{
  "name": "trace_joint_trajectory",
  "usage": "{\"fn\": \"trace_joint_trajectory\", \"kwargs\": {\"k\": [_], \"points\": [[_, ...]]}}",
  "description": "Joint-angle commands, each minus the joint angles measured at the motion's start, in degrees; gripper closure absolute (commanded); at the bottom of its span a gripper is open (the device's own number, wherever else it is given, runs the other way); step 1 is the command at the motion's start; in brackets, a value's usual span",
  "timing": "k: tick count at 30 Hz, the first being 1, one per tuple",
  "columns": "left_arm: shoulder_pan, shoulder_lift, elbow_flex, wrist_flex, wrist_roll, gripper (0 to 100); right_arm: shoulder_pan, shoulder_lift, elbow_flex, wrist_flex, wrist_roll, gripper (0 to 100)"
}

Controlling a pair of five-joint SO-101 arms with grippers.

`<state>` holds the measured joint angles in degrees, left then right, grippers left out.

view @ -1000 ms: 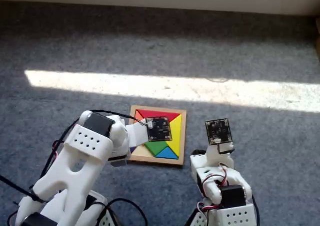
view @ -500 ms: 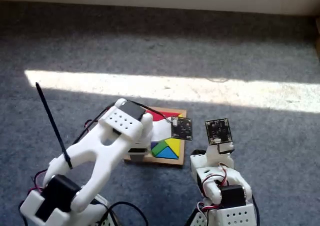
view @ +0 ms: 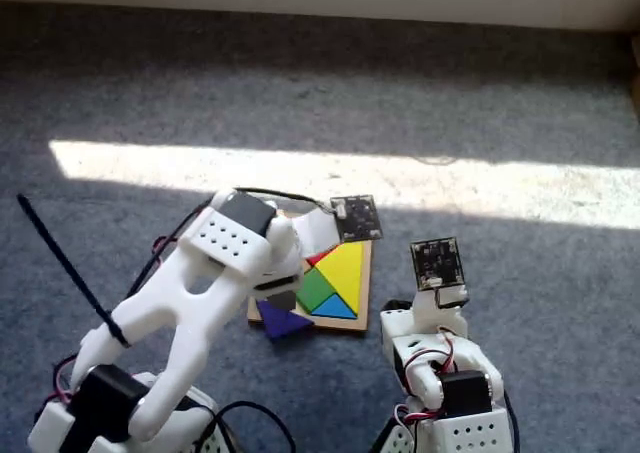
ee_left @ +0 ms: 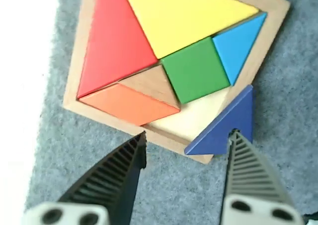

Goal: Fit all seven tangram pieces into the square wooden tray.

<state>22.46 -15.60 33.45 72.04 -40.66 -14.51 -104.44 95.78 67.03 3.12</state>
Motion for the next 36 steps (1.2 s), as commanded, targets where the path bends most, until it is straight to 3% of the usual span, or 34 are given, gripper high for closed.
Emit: {"fn": "trace_joint_trajectory", "kwargs": {"k": [1,14,22,31,36], "points": [[-4.6,-8.3,-0.4,-0.1,7.4,74,0.7,-0.7,6.6,0.1,0.5,99.4],[-5.6,-29.2,23.6,-0.6,34.2,79,0.7,-0.7,6.6,0.1,0.5,99.4],[-2.5,-35.0,32.0,-7.2,35.0,79,0.7,-0.7,6.6,0.0,0.5,99.4],[-7.3,-23.3,33.7,-18.4,35.0,79,0.7,-0.7,6.6,0.0,0.5,99.4],[-7.7,-14.8,28.5,-18.5,38.0,79,0.7,-0.7,6.6,0.0,0.5,99.4]]}}
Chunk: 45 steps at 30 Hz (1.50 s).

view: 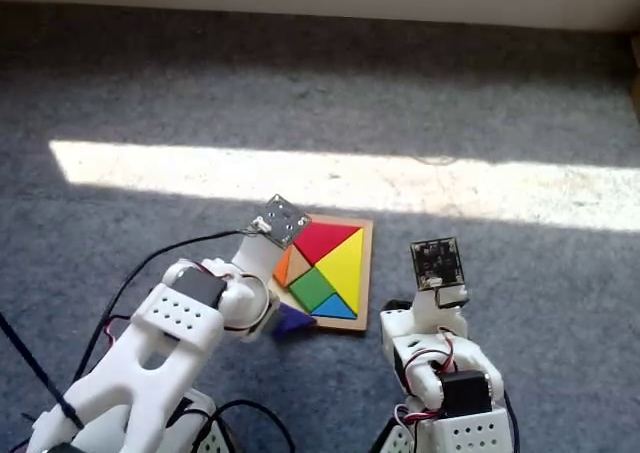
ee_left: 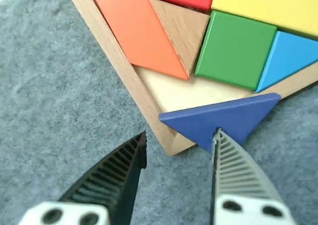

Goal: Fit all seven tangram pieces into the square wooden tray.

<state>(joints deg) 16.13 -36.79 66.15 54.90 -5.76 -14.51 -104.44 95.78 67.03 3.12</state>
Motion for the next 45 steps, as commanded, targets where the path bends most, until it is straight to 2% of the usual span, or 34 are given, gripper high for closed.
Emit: {"fn": "trace_joint_trajectory", "kwargs": {"k": [1,5,13,23,38,41,45], "points": [[-1.5,8.1,-5.4,-1.2,3.4,79,0.7,-0.7,6.6,0.0,0.5,99.4],[-1.5,12.8,-8.7,-1.2,3.5,79,0.7,-0.7,6.6,0.0,0.5,99.4],[-1.6,13.8,-9.7,-1.4,3.5,79,0.7,-0.7,6.6,0.0,0.5,99.4],[-8.7,13.8,-9.9,-1.5,3.4,79,0.7,-0.7,6.6,0.0,0.5,99.4],[-8.8,13.5,-9.9,-5.9,3.9,79,0.7,-0.7,6.6,0.0,0.5,99.4],[-9.2,12.4,-11.7,-5.1,7.2,79,0.7,-0.7,6.6,0.0,0.5,99.4],[-8.9,4.9,-11.8,0.2,8.5,79,0.7,-0.7,6.6,0.0,0.5,99.4]]}}
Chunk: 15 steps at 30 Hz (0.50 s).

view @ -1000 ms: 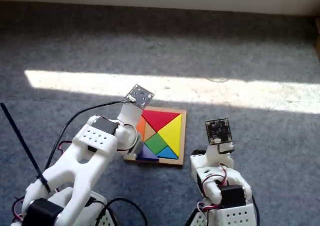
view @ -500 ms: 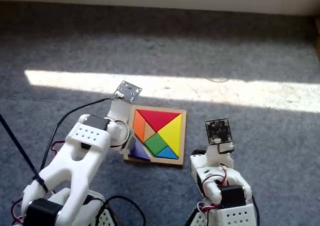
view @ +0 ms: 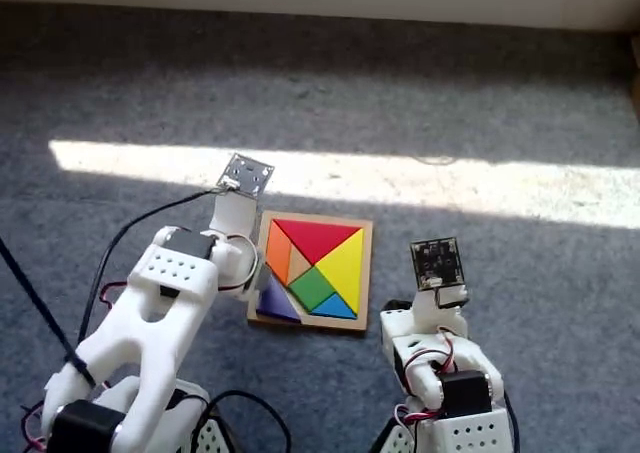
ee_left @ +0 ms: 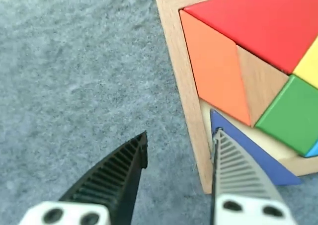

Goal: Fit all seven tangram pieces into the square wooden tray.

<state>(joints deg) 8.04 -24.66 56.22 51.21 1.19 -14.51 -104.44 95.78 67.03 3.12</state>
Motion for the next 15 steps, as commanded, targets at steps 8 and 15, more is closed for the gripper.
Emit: {"fn": "trace_joint_trajectory", "kwargs": {"k": [8,15], "points": [[3.7,-24.3,9.0,4.7,1.3,79,0.7,-0.7,6.6,0.0,0.5,99.4],[7.1,-25.9,13.1,4.4,1.3,79,0.7,-0.7,6.6,0.0,0.5,99.4]]}}
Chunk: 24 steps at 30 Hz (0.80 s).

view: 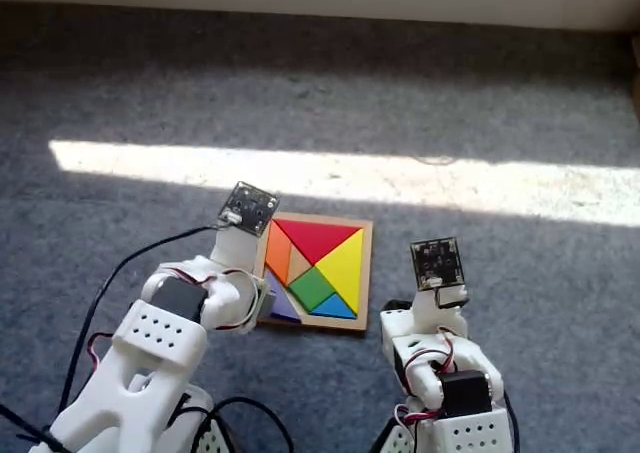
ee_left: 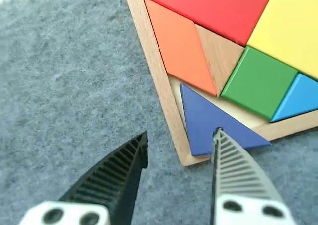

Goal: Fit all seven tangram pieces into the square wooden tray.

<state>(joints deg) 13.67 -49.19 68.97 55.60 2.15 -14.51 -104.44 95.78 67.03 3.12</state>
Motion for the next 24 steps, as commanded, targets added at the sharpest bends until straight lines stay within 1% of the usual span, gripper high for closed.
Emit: {"fn": "trace_joint_trajectory", "kwargs": {"k": [1,4,8,10,14,18,24], "points": [[1.6,-1.3,0.4,0.0,0.4,79,0.7,-0.7,6.6,0.0,0.5,99.4],[1.7,-1.3,1.5,-0.2,0.4,79,0.7,-0.7,6.6,0.0,0.5,99.4],[1.8,-1.3,2.2,-1.0,-2.3,79,0.7,-0.7,6.6,0.0,0.5,99.4],[2.0,-1.3,2.4,-1.2,-2.3,79,0.7,-0.7,6.6,0.0,0.5,99.4],[4.3,0.0,2.4,-1.7,-2.2,79,0.7,-0.7,6.6,0.0,0.5,99.4],[4.1,7.9,-1.1,-2.1,-2.2,79,0.7,-0.7,6.6,0.0,0.5,99.4],[4.0,22.4,-9.6,-1.8,-2.1,79,0.7,-0.7,6.6,0.0,0.5,99.4]]}}
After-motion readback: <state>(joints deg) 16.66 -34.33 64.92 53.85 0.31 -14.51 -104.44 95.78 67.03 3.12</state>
